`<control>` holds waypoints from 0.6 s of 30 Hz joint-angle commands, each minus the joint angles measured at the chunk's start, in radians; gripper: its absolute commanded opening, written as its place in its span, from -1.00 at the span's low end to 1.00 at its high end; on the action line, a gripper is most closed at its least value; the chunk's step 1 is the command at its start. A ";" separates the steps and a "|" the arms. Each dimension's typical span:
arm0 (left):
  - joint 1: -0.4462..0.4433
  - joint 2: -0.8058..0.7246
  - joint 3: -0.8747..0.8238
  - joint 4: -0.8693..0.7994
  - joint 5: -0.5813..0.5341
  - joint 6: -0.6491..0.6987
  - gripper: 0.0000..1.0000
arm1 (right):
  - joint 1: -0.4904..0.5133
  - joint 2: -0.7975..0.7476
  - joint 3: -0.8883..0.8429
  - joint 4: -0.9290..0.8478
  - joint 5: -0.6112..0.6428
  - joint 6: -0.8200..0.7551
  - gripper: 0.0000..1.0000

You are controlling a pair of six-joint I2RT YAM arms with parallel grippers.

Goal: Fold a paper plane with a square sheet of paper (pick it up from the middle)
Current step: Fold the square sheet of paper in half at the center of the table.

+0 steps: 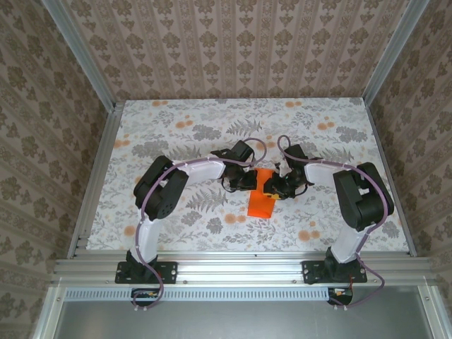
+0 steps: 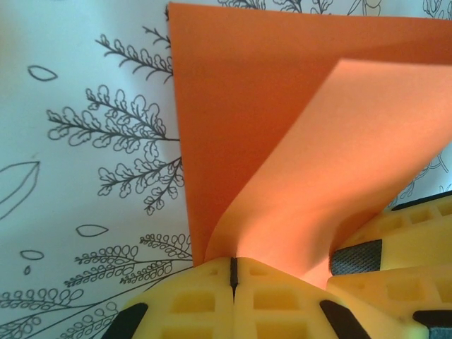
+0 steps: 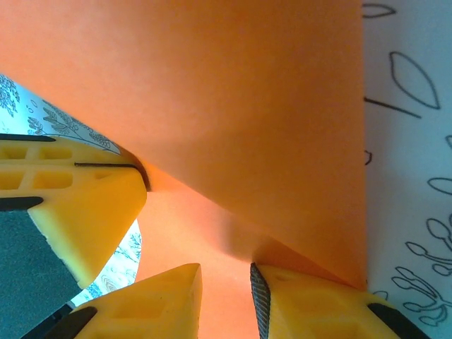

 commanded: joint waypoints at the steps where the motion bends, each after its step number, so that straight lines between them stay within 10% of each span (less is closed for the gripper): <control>1: -0.013 0.065 -0.009 -0.076 -0.019 0.023 -1.00 | -0.006 0.048 -0.033 -0.042 0.072 -0.036 -0.42; 18: -0.018 0.072 0.004 -0.077 -0.015 0.026 -1.00 | -0.006 -0.119 -0.150 0.094 -0.120 0.042 -0.39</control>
